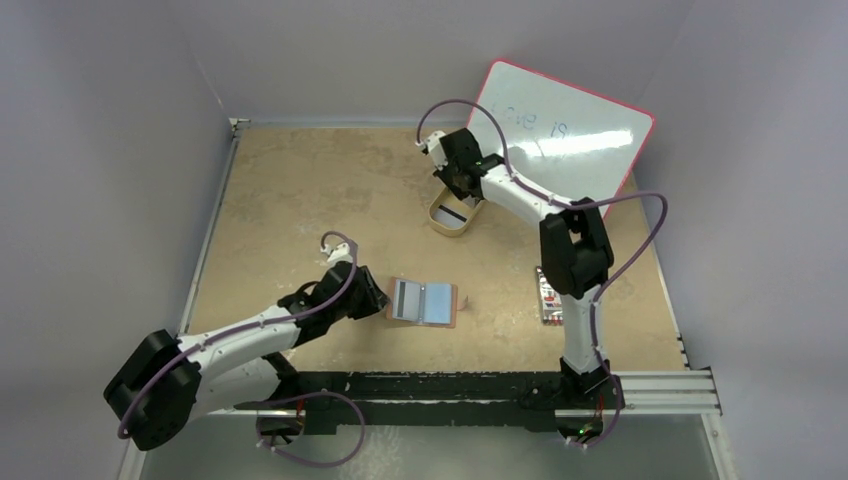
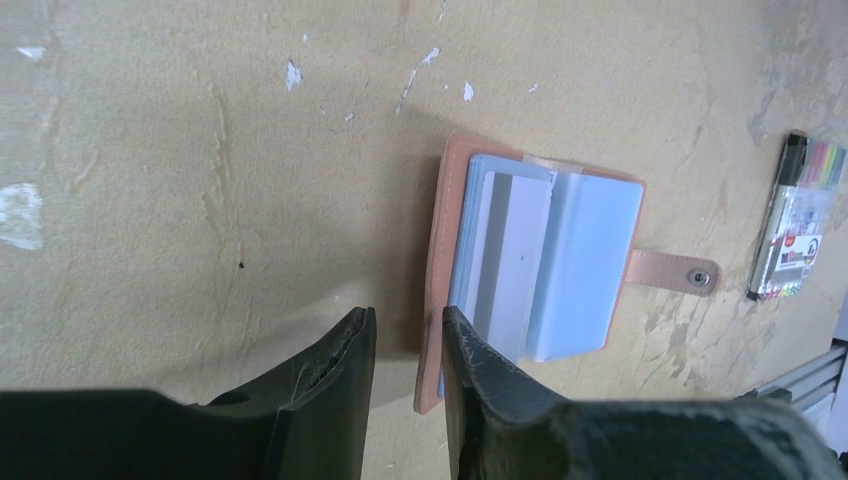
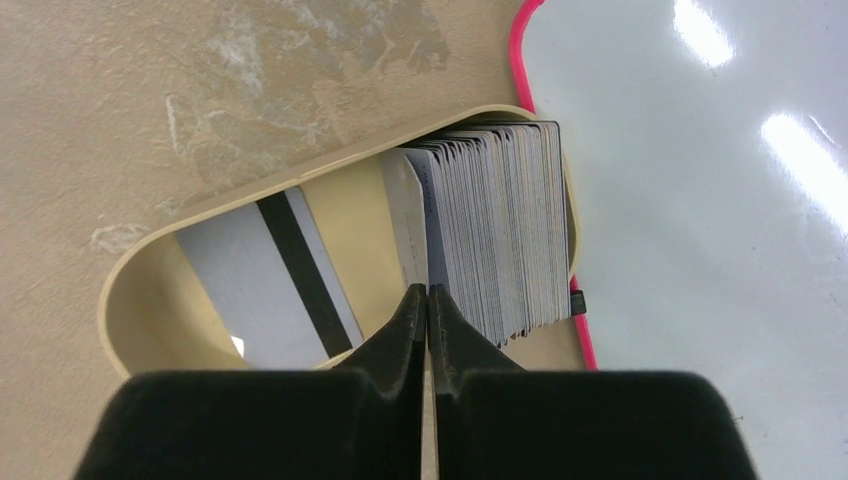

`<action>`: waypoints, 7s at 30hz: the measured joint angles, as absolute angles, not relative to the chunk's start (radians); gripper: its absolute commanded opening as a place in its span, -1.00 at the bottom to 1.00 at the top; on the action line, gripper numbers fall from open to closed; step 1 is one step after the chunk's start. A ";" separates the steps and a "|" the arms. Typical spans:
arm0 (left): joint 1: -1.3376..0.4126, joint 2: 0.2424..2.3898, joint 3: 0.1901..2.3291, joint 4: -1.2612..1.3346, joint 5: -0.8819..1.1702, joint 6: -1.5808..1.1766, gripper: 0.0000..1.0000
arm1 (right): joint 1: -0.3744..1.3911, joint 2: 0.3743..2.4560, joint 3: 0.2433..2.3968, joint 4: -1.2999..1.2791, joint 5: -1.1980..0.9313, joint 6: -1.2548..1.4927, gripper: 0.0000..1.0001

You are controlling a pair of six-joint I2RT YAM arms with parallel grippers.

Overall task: Put the credit cards into the card holder
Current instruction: Pick up the credit card from the storage box, then insert the credit card into the card holder.

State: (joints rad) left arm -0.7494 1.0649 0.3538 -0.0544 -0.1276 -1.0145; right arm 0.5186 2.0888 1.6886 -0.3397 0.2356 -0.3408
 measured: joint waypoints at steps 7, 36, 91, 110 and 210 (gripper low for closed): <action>-0.749 0.974 0.393 -0.149 -0.215 -1.041 -0.17 | 0.508 2.011 1.689 -0.378 0.178 -0.277 -1.00; -0.749 0.790 0.639 0.012 -0.072 -1.108 0.11 | 0.503 1.131 0.616 0.793 -0.521 0.952 -1.00; -0.753 1.199 0.444 0.078 0.128 -1.081 -1.00 | 0.712 1.431 0.627 0.139 -0.178 0.799 -0.50; -0.753 1.281 0.427 0.176 0.129 -1.055 -1.00 | 0.714 1.501 0.638 0.131 -0.122 0.739 -0.67; -0.769 1.403 0.413 0.327 0.049 -1.056 -1.00 | 0.720 1.456 0.573 0.186 -0.095 0.804 -0.66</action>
State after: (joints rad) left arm -0.7692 1.4033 0.4133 0.3271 0.0494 -1.0561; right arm 0.7200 1.4555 0.5732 0.1856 -0.0948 0.8040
